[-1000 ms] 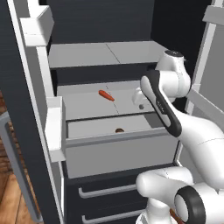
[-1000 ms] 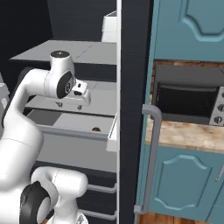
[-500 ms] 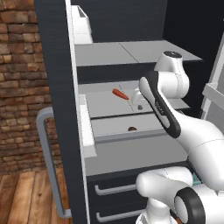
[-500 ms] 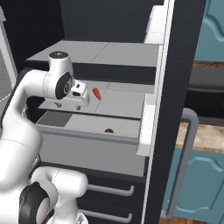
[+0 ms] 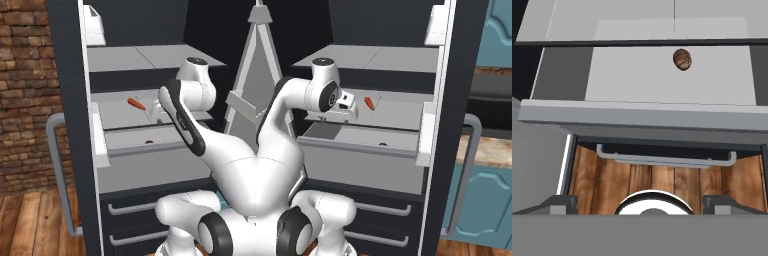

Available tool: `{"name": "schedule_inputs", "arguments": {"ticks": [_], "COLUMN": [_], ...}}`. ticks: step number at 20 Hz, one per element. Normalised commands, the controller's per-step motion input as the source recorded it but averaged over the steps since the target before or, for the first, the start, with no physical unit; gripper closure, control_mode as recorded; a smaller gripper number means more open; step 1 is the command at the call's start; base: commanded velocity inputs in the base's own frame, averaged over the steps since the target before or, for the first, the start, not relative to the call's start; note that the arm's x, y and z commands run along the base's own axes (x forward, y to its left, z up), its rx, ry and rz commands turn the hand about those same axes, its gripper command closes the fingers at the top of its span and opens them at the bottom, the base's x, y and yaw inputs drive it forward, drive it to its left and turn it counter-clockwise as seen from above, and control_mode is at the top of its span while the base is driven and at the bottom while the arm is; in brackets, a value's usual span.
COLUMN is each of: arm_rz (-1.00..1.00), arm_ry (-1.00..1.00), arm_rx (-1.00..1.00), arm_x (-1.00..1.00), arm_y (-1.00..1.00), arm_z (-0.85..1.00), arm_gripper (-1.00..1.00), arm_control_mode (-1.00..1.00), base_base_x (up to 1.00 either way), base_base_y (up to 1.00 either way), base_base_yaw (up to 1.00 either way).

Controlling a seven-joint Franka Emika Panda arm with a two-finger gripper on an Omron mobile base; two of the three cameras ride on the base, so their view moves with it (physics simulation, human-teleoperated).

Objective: Fully open the fridge drawer.

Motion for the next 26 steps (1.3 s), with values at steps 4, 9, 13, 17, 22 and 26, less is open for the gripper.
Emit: {"name": "schedule_inputs", "arguments": {"ticks": [4,9,13,17,22,26], "arm_rz": [0.00,0.00,0.00,0.00,0.00,0.00], "arm_ry": [0.00,0.00,0.00,0.00,0.00,0.00], "arm_rx": [0.00,0.00,0.00,0.00,0.00,0.00], "arm_x": [0.00,0.00,0.00,0.27,0.34,0.33], "arm_y": [0.00,0.00,0.00,0.00,0.00,0.00], "arm_z": [0.00,0.00,0.00,-0.17,-0.36,-0.53], "arm_gripper": [-1.00,-1.00,-1.00,-1.00,-1.00,-1.00], "arm_control_mode": [1.00,-1.00,-1.00,-1.00,-1.00,-1.00], "base_base_x": [-0.15,0.00,0.00,0.00,0.00,0.00], "base_base_y": [0.00,0.00,0.00,0.00,0.00,0.00], "base_base_yaw": [0.00,0.00,0.00,0.00,0.00,0.00]}}
